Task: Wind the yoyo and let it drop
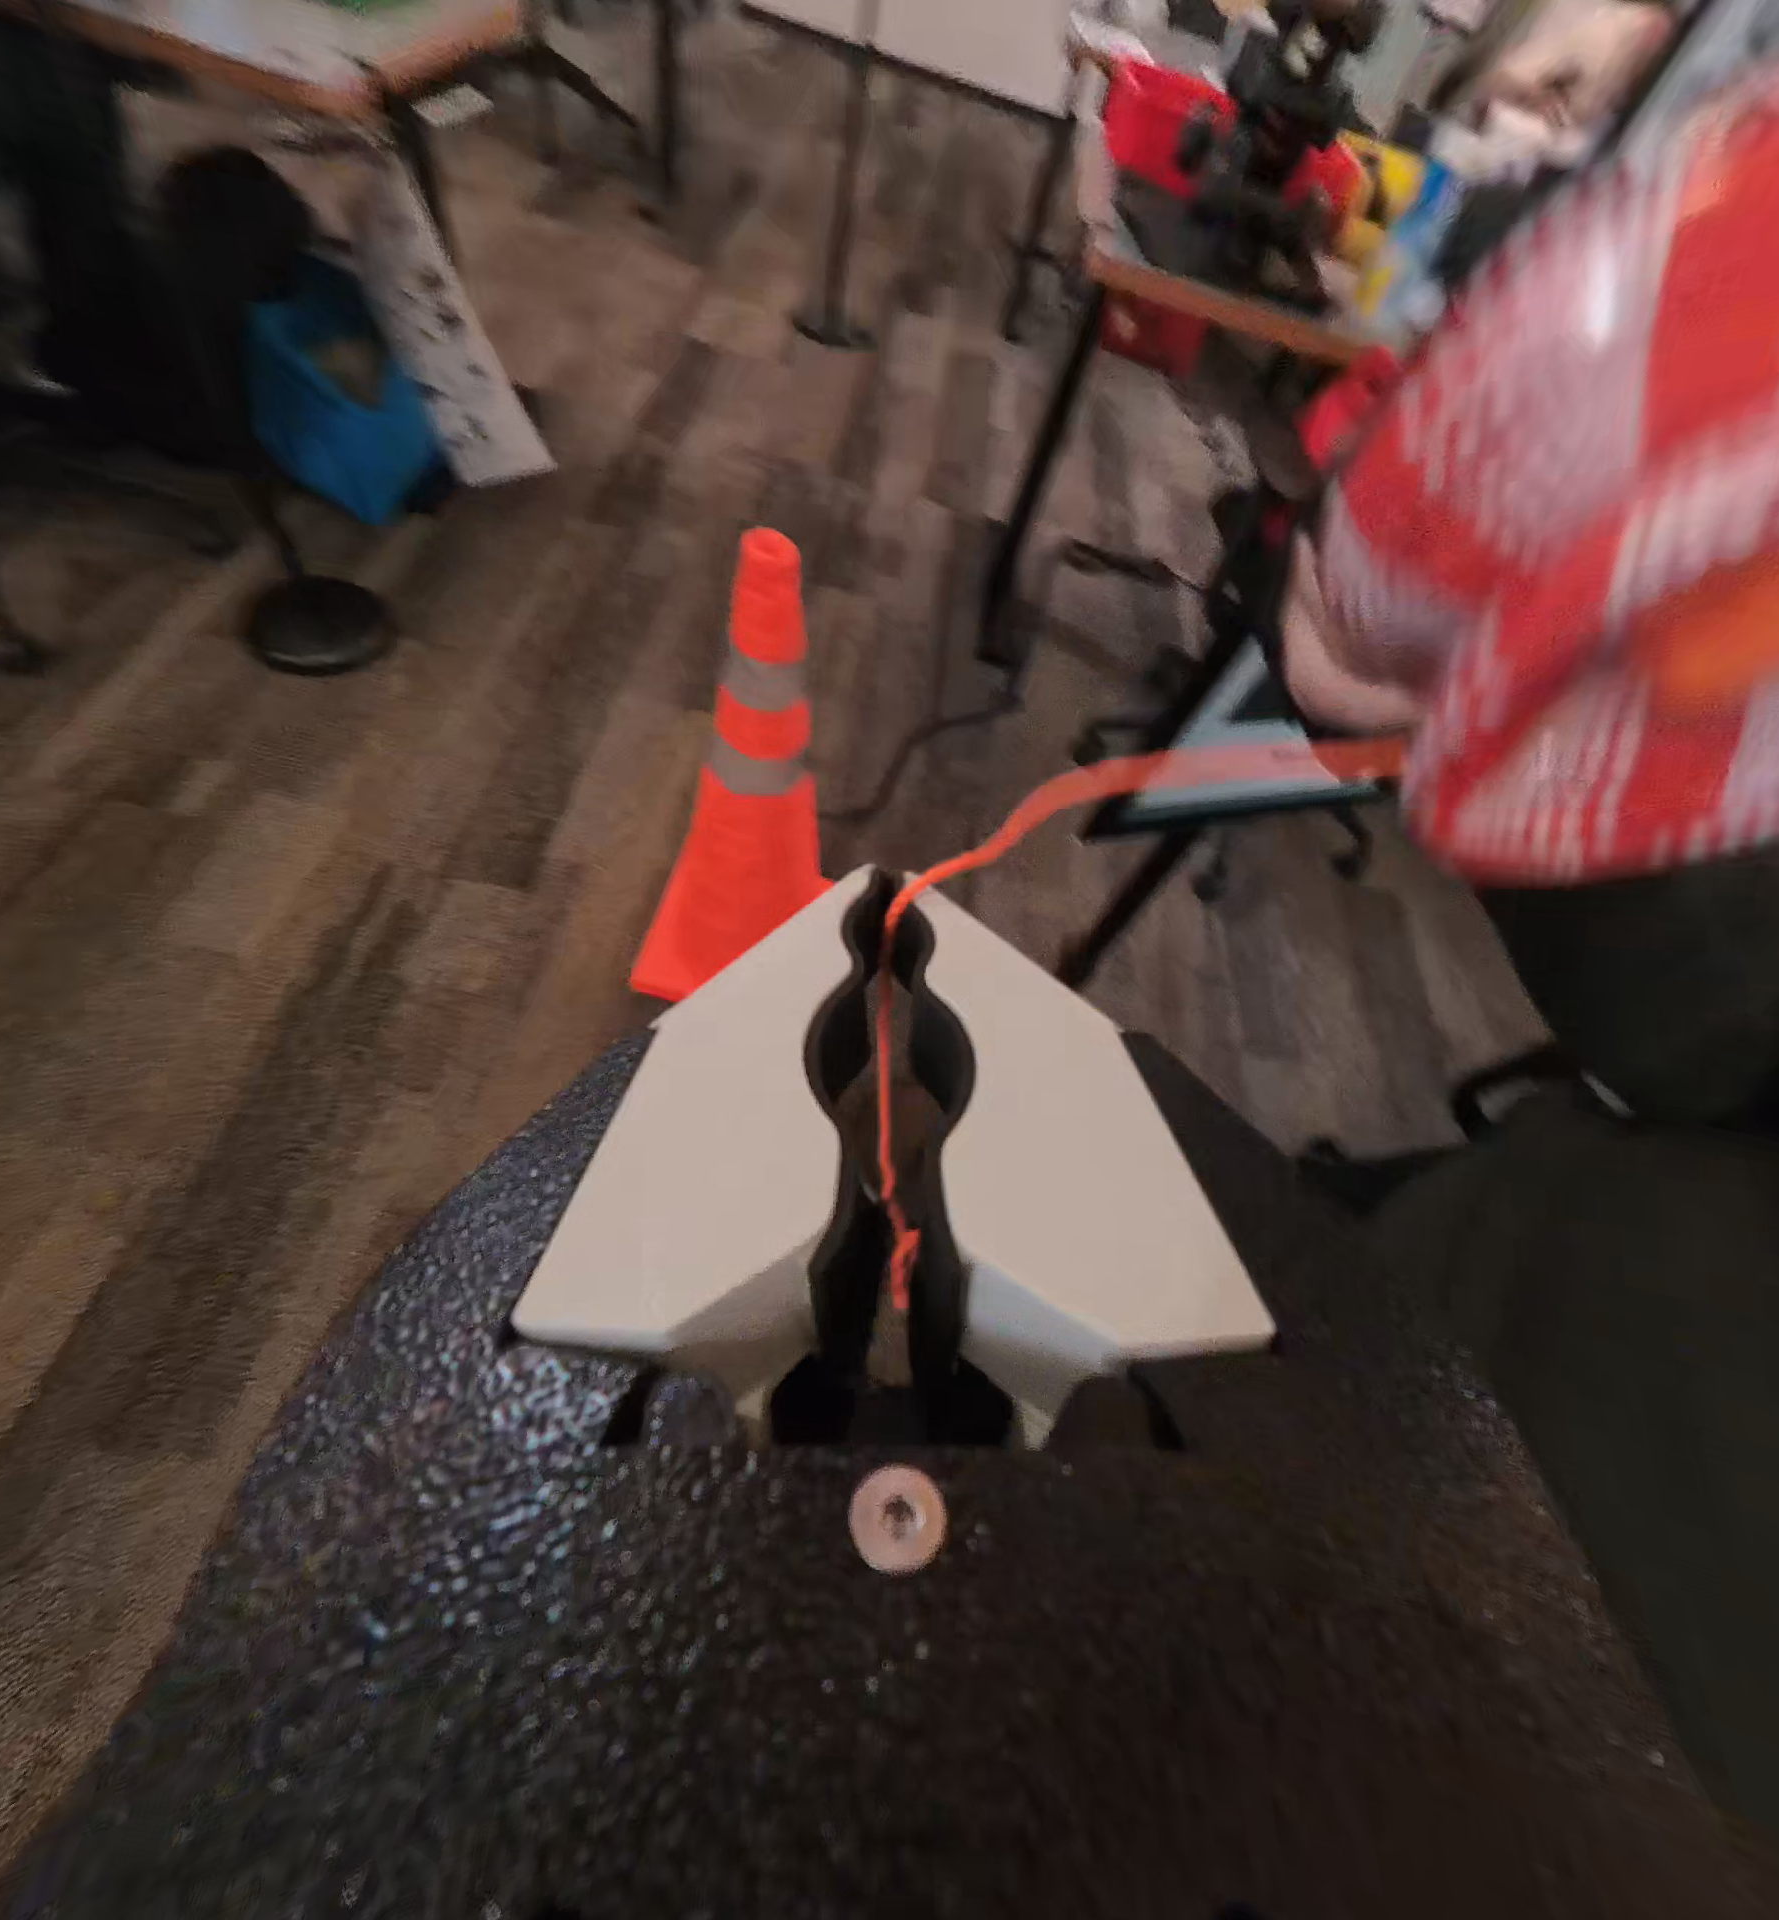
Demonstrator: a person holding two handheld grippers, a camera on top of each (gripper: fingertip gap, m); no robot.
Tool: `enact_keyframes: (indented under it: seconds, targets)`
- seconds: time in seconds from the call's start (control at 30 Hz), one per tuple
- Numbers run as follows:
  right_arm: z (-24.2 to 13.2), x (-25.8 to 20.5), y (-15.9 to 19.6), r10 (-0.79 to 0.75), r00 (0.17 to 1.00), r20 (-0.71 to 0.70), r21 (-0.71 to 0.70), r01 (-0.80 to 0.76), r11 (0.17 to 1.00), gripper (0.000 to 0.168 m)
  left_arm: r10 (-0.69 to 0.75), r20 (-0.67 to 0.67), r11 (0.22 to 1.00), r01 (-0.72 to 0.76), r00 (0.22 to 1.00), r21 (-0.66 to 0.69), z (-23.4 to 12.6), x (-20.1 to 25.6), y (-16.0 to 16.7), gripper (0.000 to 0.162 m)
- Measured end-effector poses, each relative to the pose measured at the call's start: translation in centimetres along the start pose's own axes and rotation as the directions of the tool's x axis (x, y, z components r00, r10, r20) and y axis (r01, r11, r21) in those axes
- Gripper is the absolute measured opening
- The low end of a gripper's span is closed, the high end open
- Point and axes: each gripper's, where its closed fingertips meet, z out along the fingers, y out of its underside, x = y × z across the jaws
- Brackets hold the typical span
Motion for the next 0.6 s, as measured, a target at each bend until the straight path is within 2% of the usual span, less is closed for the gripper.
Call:
enact_keyframes:
  seconds: [0.1,0.17,0.23,0.3,0.37,0.5,0.6]
  targets:
    - [0.0,-0.2,2.8,0.014,1.000,0.023,-0.147,-0.010,0.989,0.001,0.030,0.099,0.994,-0.040,0.995,0.102,-2.2,-1.8,-3.7,0.000]
    - [-0.1,1.0,4.4,-0.003,0.999,-0.052,-0.227,-0.009,0.974,0.001,0.078,0.128,0.981,-0.100,0.989,0.169,-3.8,-1.2,-6.3,0.000]
    - [-0.3,2.6,5.5,-0.041,0.988,-0.148,-0.287,-0.003,0.958,0.001,0.117,0.103,0.962,-0.139,0.988,0.235,-5.1,0.8,-8.3,0.000]
    - [-0.5,4.2,5.3,-0.073,0.965,-0.251,-0.280,0.000,0.960,0.001,0.154,0.035,0.954,-0.158,0.987,0.255,-5.5,3.5,-9.0,0.000]
    - [-0.5,5.3,4.0,-0.078,0.940,-0.332,-0.211,0.007,0.977,0.000,0.179,-0.052,0.960,-0.163,0.982,0.228,-5.0,6.4,-8.5,0.000]
    - [-1.2,6.0,-0.1,-0.011,0.906,-0.424,0.028,0.026,0.999,0.000,0.137,-0.213,0.990,-0.125,0.967,0.072,-2.5,9.6,-4.3,0.000]
    - [-0.7,3.3,-2.1,0.017,0.967,-0.255,0.139,0.019,0.990,0.000,0.087,-0.189,0.995,-0.094,0.978,-0.029,-0.4,8.0,-1.3,0.000]
